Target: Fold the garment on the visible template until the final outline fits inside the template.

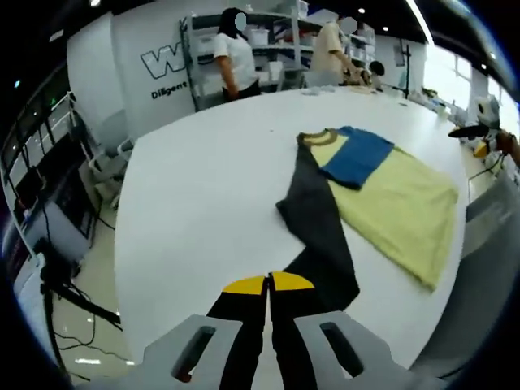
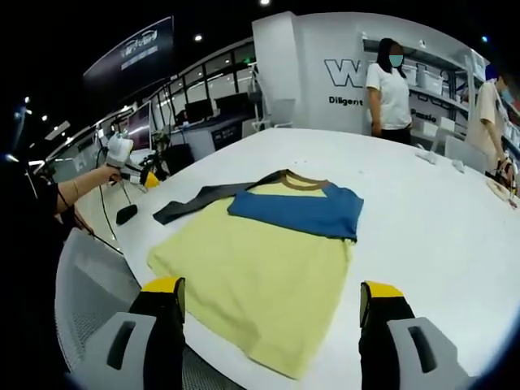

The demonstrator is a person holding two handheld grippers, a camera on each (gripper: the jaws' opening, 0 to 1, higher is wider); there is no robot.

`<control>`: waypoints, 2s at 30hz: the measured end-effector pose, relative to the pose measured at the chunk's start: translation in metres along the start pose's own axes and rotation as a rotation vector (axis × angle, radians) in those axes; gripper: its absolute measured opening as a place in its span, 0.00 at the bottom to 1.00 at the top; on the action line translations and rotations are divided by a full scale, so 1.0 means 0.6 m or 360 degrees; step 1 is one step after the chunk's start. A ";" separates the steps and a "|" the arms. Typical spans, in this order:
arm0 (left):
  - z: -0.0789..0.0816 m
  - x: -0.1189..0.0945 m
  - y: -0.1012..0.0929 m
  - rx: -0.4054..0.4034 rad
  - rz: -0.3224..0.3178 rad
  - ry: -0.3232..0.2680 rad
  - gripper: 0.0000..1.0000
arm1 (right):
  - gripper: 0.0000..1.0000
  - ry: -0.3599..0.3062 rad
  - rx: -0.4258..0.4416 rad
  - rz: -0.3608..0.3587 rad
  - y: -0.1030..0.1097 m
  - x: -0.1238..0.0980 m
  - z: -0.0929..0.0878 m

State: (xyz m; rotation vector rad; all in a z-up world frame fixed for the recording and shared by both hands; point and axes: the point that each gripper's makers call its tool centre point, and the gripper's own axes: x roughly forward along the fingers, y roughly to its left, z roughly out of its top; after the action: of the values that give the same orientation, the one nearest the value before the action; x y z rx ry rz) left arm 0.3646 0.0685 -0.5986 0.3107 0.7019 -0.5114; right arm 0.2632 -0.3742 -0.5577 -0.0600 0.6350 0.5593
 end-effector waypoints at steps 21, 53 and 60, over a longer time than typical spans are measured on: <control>-0.051 0.007 -0.058 0.0493 -0.0217 0.0063 0.68 | 0.90 0.0032 -0.0019 0.0034 0.017 0.005 -0.005; -0.084 0.040 -0.051 0.1200 -0.0264 0.0271 0.59 | 0.97 0.0103 -0.0040 0.0093 0.031 0.010 -0.024; -0.096 0.050 -0.052 0.1215 -0.0382 0.0346 0.36 | 0.96 0.0100 -0.0032 0.0088 0.029 0.013 -0.023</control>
State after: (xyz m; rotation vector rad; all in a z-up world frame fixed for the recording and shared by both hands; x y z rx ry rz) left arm 0.3360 0.0574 -0.6641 1.0157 0.7364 -0.9805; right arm 0.2516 -0.3586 -0.5715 -0.0791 0.6942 0.6192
